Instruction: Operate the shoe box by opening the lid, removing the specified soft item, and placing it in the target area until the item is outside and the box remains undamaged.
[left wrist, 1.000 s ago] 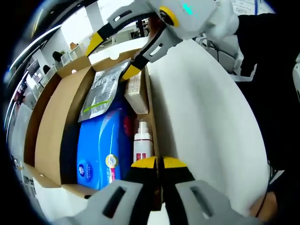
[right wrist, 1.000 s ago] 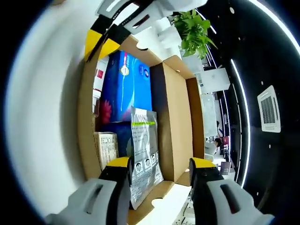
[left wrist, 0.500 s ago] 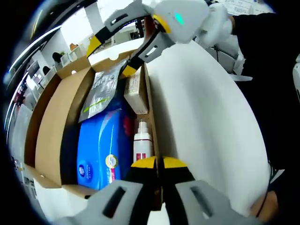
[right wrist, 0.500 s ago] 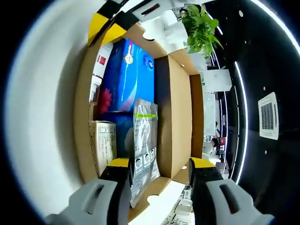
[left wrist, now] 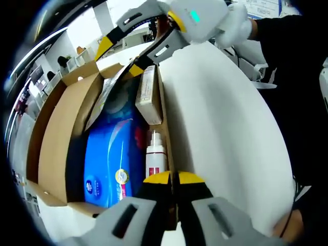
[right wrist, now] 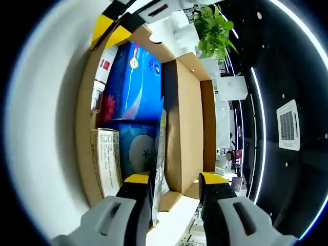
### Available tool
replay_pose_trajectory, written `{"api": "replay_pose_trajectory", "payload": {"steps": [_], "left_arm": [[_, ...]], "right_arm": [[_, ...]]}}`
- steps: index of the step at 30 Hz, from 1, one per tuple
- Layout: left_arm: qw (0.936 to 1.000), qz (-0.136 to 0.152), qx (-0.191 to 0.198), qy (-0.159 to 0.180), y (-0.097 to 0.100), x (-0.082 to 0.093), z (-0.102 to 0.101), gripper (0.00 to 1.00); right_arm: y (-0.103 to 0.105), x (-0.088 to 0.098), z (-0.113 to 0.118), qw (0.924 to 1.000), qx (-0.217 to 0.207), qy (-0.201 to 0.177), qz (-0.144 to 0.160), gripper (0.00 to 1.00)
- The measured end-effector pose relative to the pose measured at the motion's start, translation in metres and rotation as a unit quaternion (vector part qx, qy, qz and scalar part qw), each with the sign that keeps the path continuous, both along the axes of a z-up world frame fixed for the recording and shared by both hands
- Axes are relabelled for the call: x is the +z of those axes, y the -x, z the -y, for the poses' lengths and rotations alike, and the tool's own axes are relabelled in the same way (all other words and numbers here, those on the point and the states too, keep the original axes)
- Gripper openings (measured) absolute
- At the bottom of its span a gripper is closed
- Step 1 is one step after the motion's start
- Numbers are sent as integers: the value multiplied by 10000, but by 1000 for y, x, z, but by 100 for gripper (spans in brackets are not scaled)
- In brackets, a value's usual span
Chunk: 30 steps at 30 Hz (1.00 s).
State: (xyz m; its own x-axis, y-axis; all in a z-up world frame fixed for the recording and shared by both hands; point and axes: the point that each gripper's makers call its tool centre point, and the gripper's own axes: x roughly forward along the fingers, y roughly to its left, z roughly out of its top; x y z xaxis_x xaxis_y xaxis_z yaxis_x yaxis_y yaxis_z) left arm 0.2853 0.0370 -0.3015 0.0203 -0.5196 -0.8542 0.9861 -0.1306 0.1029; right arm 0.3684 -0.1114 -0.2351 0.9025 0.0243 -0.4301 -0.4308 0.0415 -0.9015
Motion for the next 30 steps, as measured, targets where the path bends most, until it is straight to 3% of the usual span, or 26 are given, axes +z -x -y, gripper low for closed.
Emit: {"api": "replay_pose_trajectory", "payload": {"steps": [2, 10, 17, 22, 27, 30], "left_arm": [[10000, 4, -4, 3, 0, 0, 0, 2], [10000, 0, -12, 6, 1, 0, 0, 2], [10000, 13, -15, -7, 0, 0, 0, 2], [10000, 4, -6, -7, 0, 1, 0, 2], [10000, 5, 0, -16, 1, 0, 0, 2], [10000, -5, 0, -5, 0, 1, 0, 2]], "right_arm": [[-3, -12, 0, 9999, 17, -17, -146, 31], [-11, -12, 2, 10000, 13, 27, -64, 30], [-16, -18, 1, 9998, 44, 89, -144, 23], [-19, -24, -2, 9988, 241, 340, -239, 15], [-21, -24, -2, 9989, 259, 320, -240, 14], [-19, -29, -3, 9982, 350, 376, -318, 7]]}}
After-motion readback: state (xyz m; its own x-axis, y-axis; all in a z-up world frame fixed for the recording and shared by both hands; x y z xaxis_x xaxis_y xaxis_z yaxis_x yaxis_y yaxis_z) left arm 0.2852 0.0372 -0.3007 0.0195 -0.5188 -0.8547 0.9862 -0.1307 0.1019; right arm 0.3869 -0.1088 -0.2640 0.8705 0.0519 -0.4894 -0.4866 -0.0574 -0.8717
